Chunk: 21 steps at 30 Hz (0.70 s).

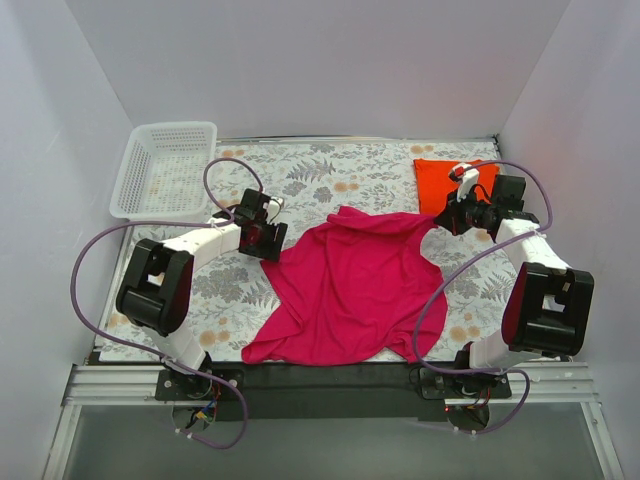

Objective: Fold and stack the t-shirts
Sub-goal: Flatten the tshirt out

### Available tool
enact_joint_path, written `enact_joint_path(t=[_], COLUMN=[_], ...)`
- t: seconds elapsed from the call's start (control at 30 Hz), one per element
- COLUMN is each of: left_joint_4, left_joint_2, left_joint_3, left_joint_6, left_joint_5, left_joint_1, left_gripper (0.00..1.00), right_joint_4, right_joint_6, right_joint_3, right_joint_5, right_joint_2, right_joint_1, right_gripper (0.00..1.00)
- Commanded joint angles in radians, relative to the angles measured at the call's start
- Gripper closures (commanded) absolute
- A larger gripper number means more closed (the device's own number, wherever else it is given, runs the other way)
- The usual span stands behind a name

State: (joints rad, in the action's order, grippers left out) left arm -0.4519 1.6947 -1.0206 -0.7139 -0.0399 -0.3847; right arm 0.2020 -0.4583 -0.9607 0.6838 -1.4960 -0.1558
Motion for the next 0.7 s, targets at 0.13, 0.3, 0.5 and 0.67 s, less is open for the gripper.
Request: enact_joint_path(t=[0.13,0.3,0.5,0.67], left_joint_4=[-0.053,-0.051,-0.05,-0.03], left_joint_2=[-0.041,-0.037,-0.052,-0.101], left_joint_3=[0.028,0.033,0.033,0.053], left_joint_6=[-0.024,-0.03,-0.027,-0.018], left_joint_5=[-0.035,-0.032,-0.019,-0.006], left_joint_1=[-0.002,-0.003,-0.003,-0.003], left_gripper=[0.6,0.85,1.0,1.0], right_joint_4=[-0.01,0.005,0.059,0.16], right_joint_6=[-0.003,-0.025,-0.068,-0.192], right_joint_3=[-0.029,-0.038,-0.084,-0.194], right_joint_5=[0.017,0.005,-0.026,-0.092], right_joint_2=[-0.017,-0.02,-0.012,-0.015], right_joint_1=[-0.002,0.021,0.045,0.105], right_gripper=[0.99,0.99,0.89,0.51])
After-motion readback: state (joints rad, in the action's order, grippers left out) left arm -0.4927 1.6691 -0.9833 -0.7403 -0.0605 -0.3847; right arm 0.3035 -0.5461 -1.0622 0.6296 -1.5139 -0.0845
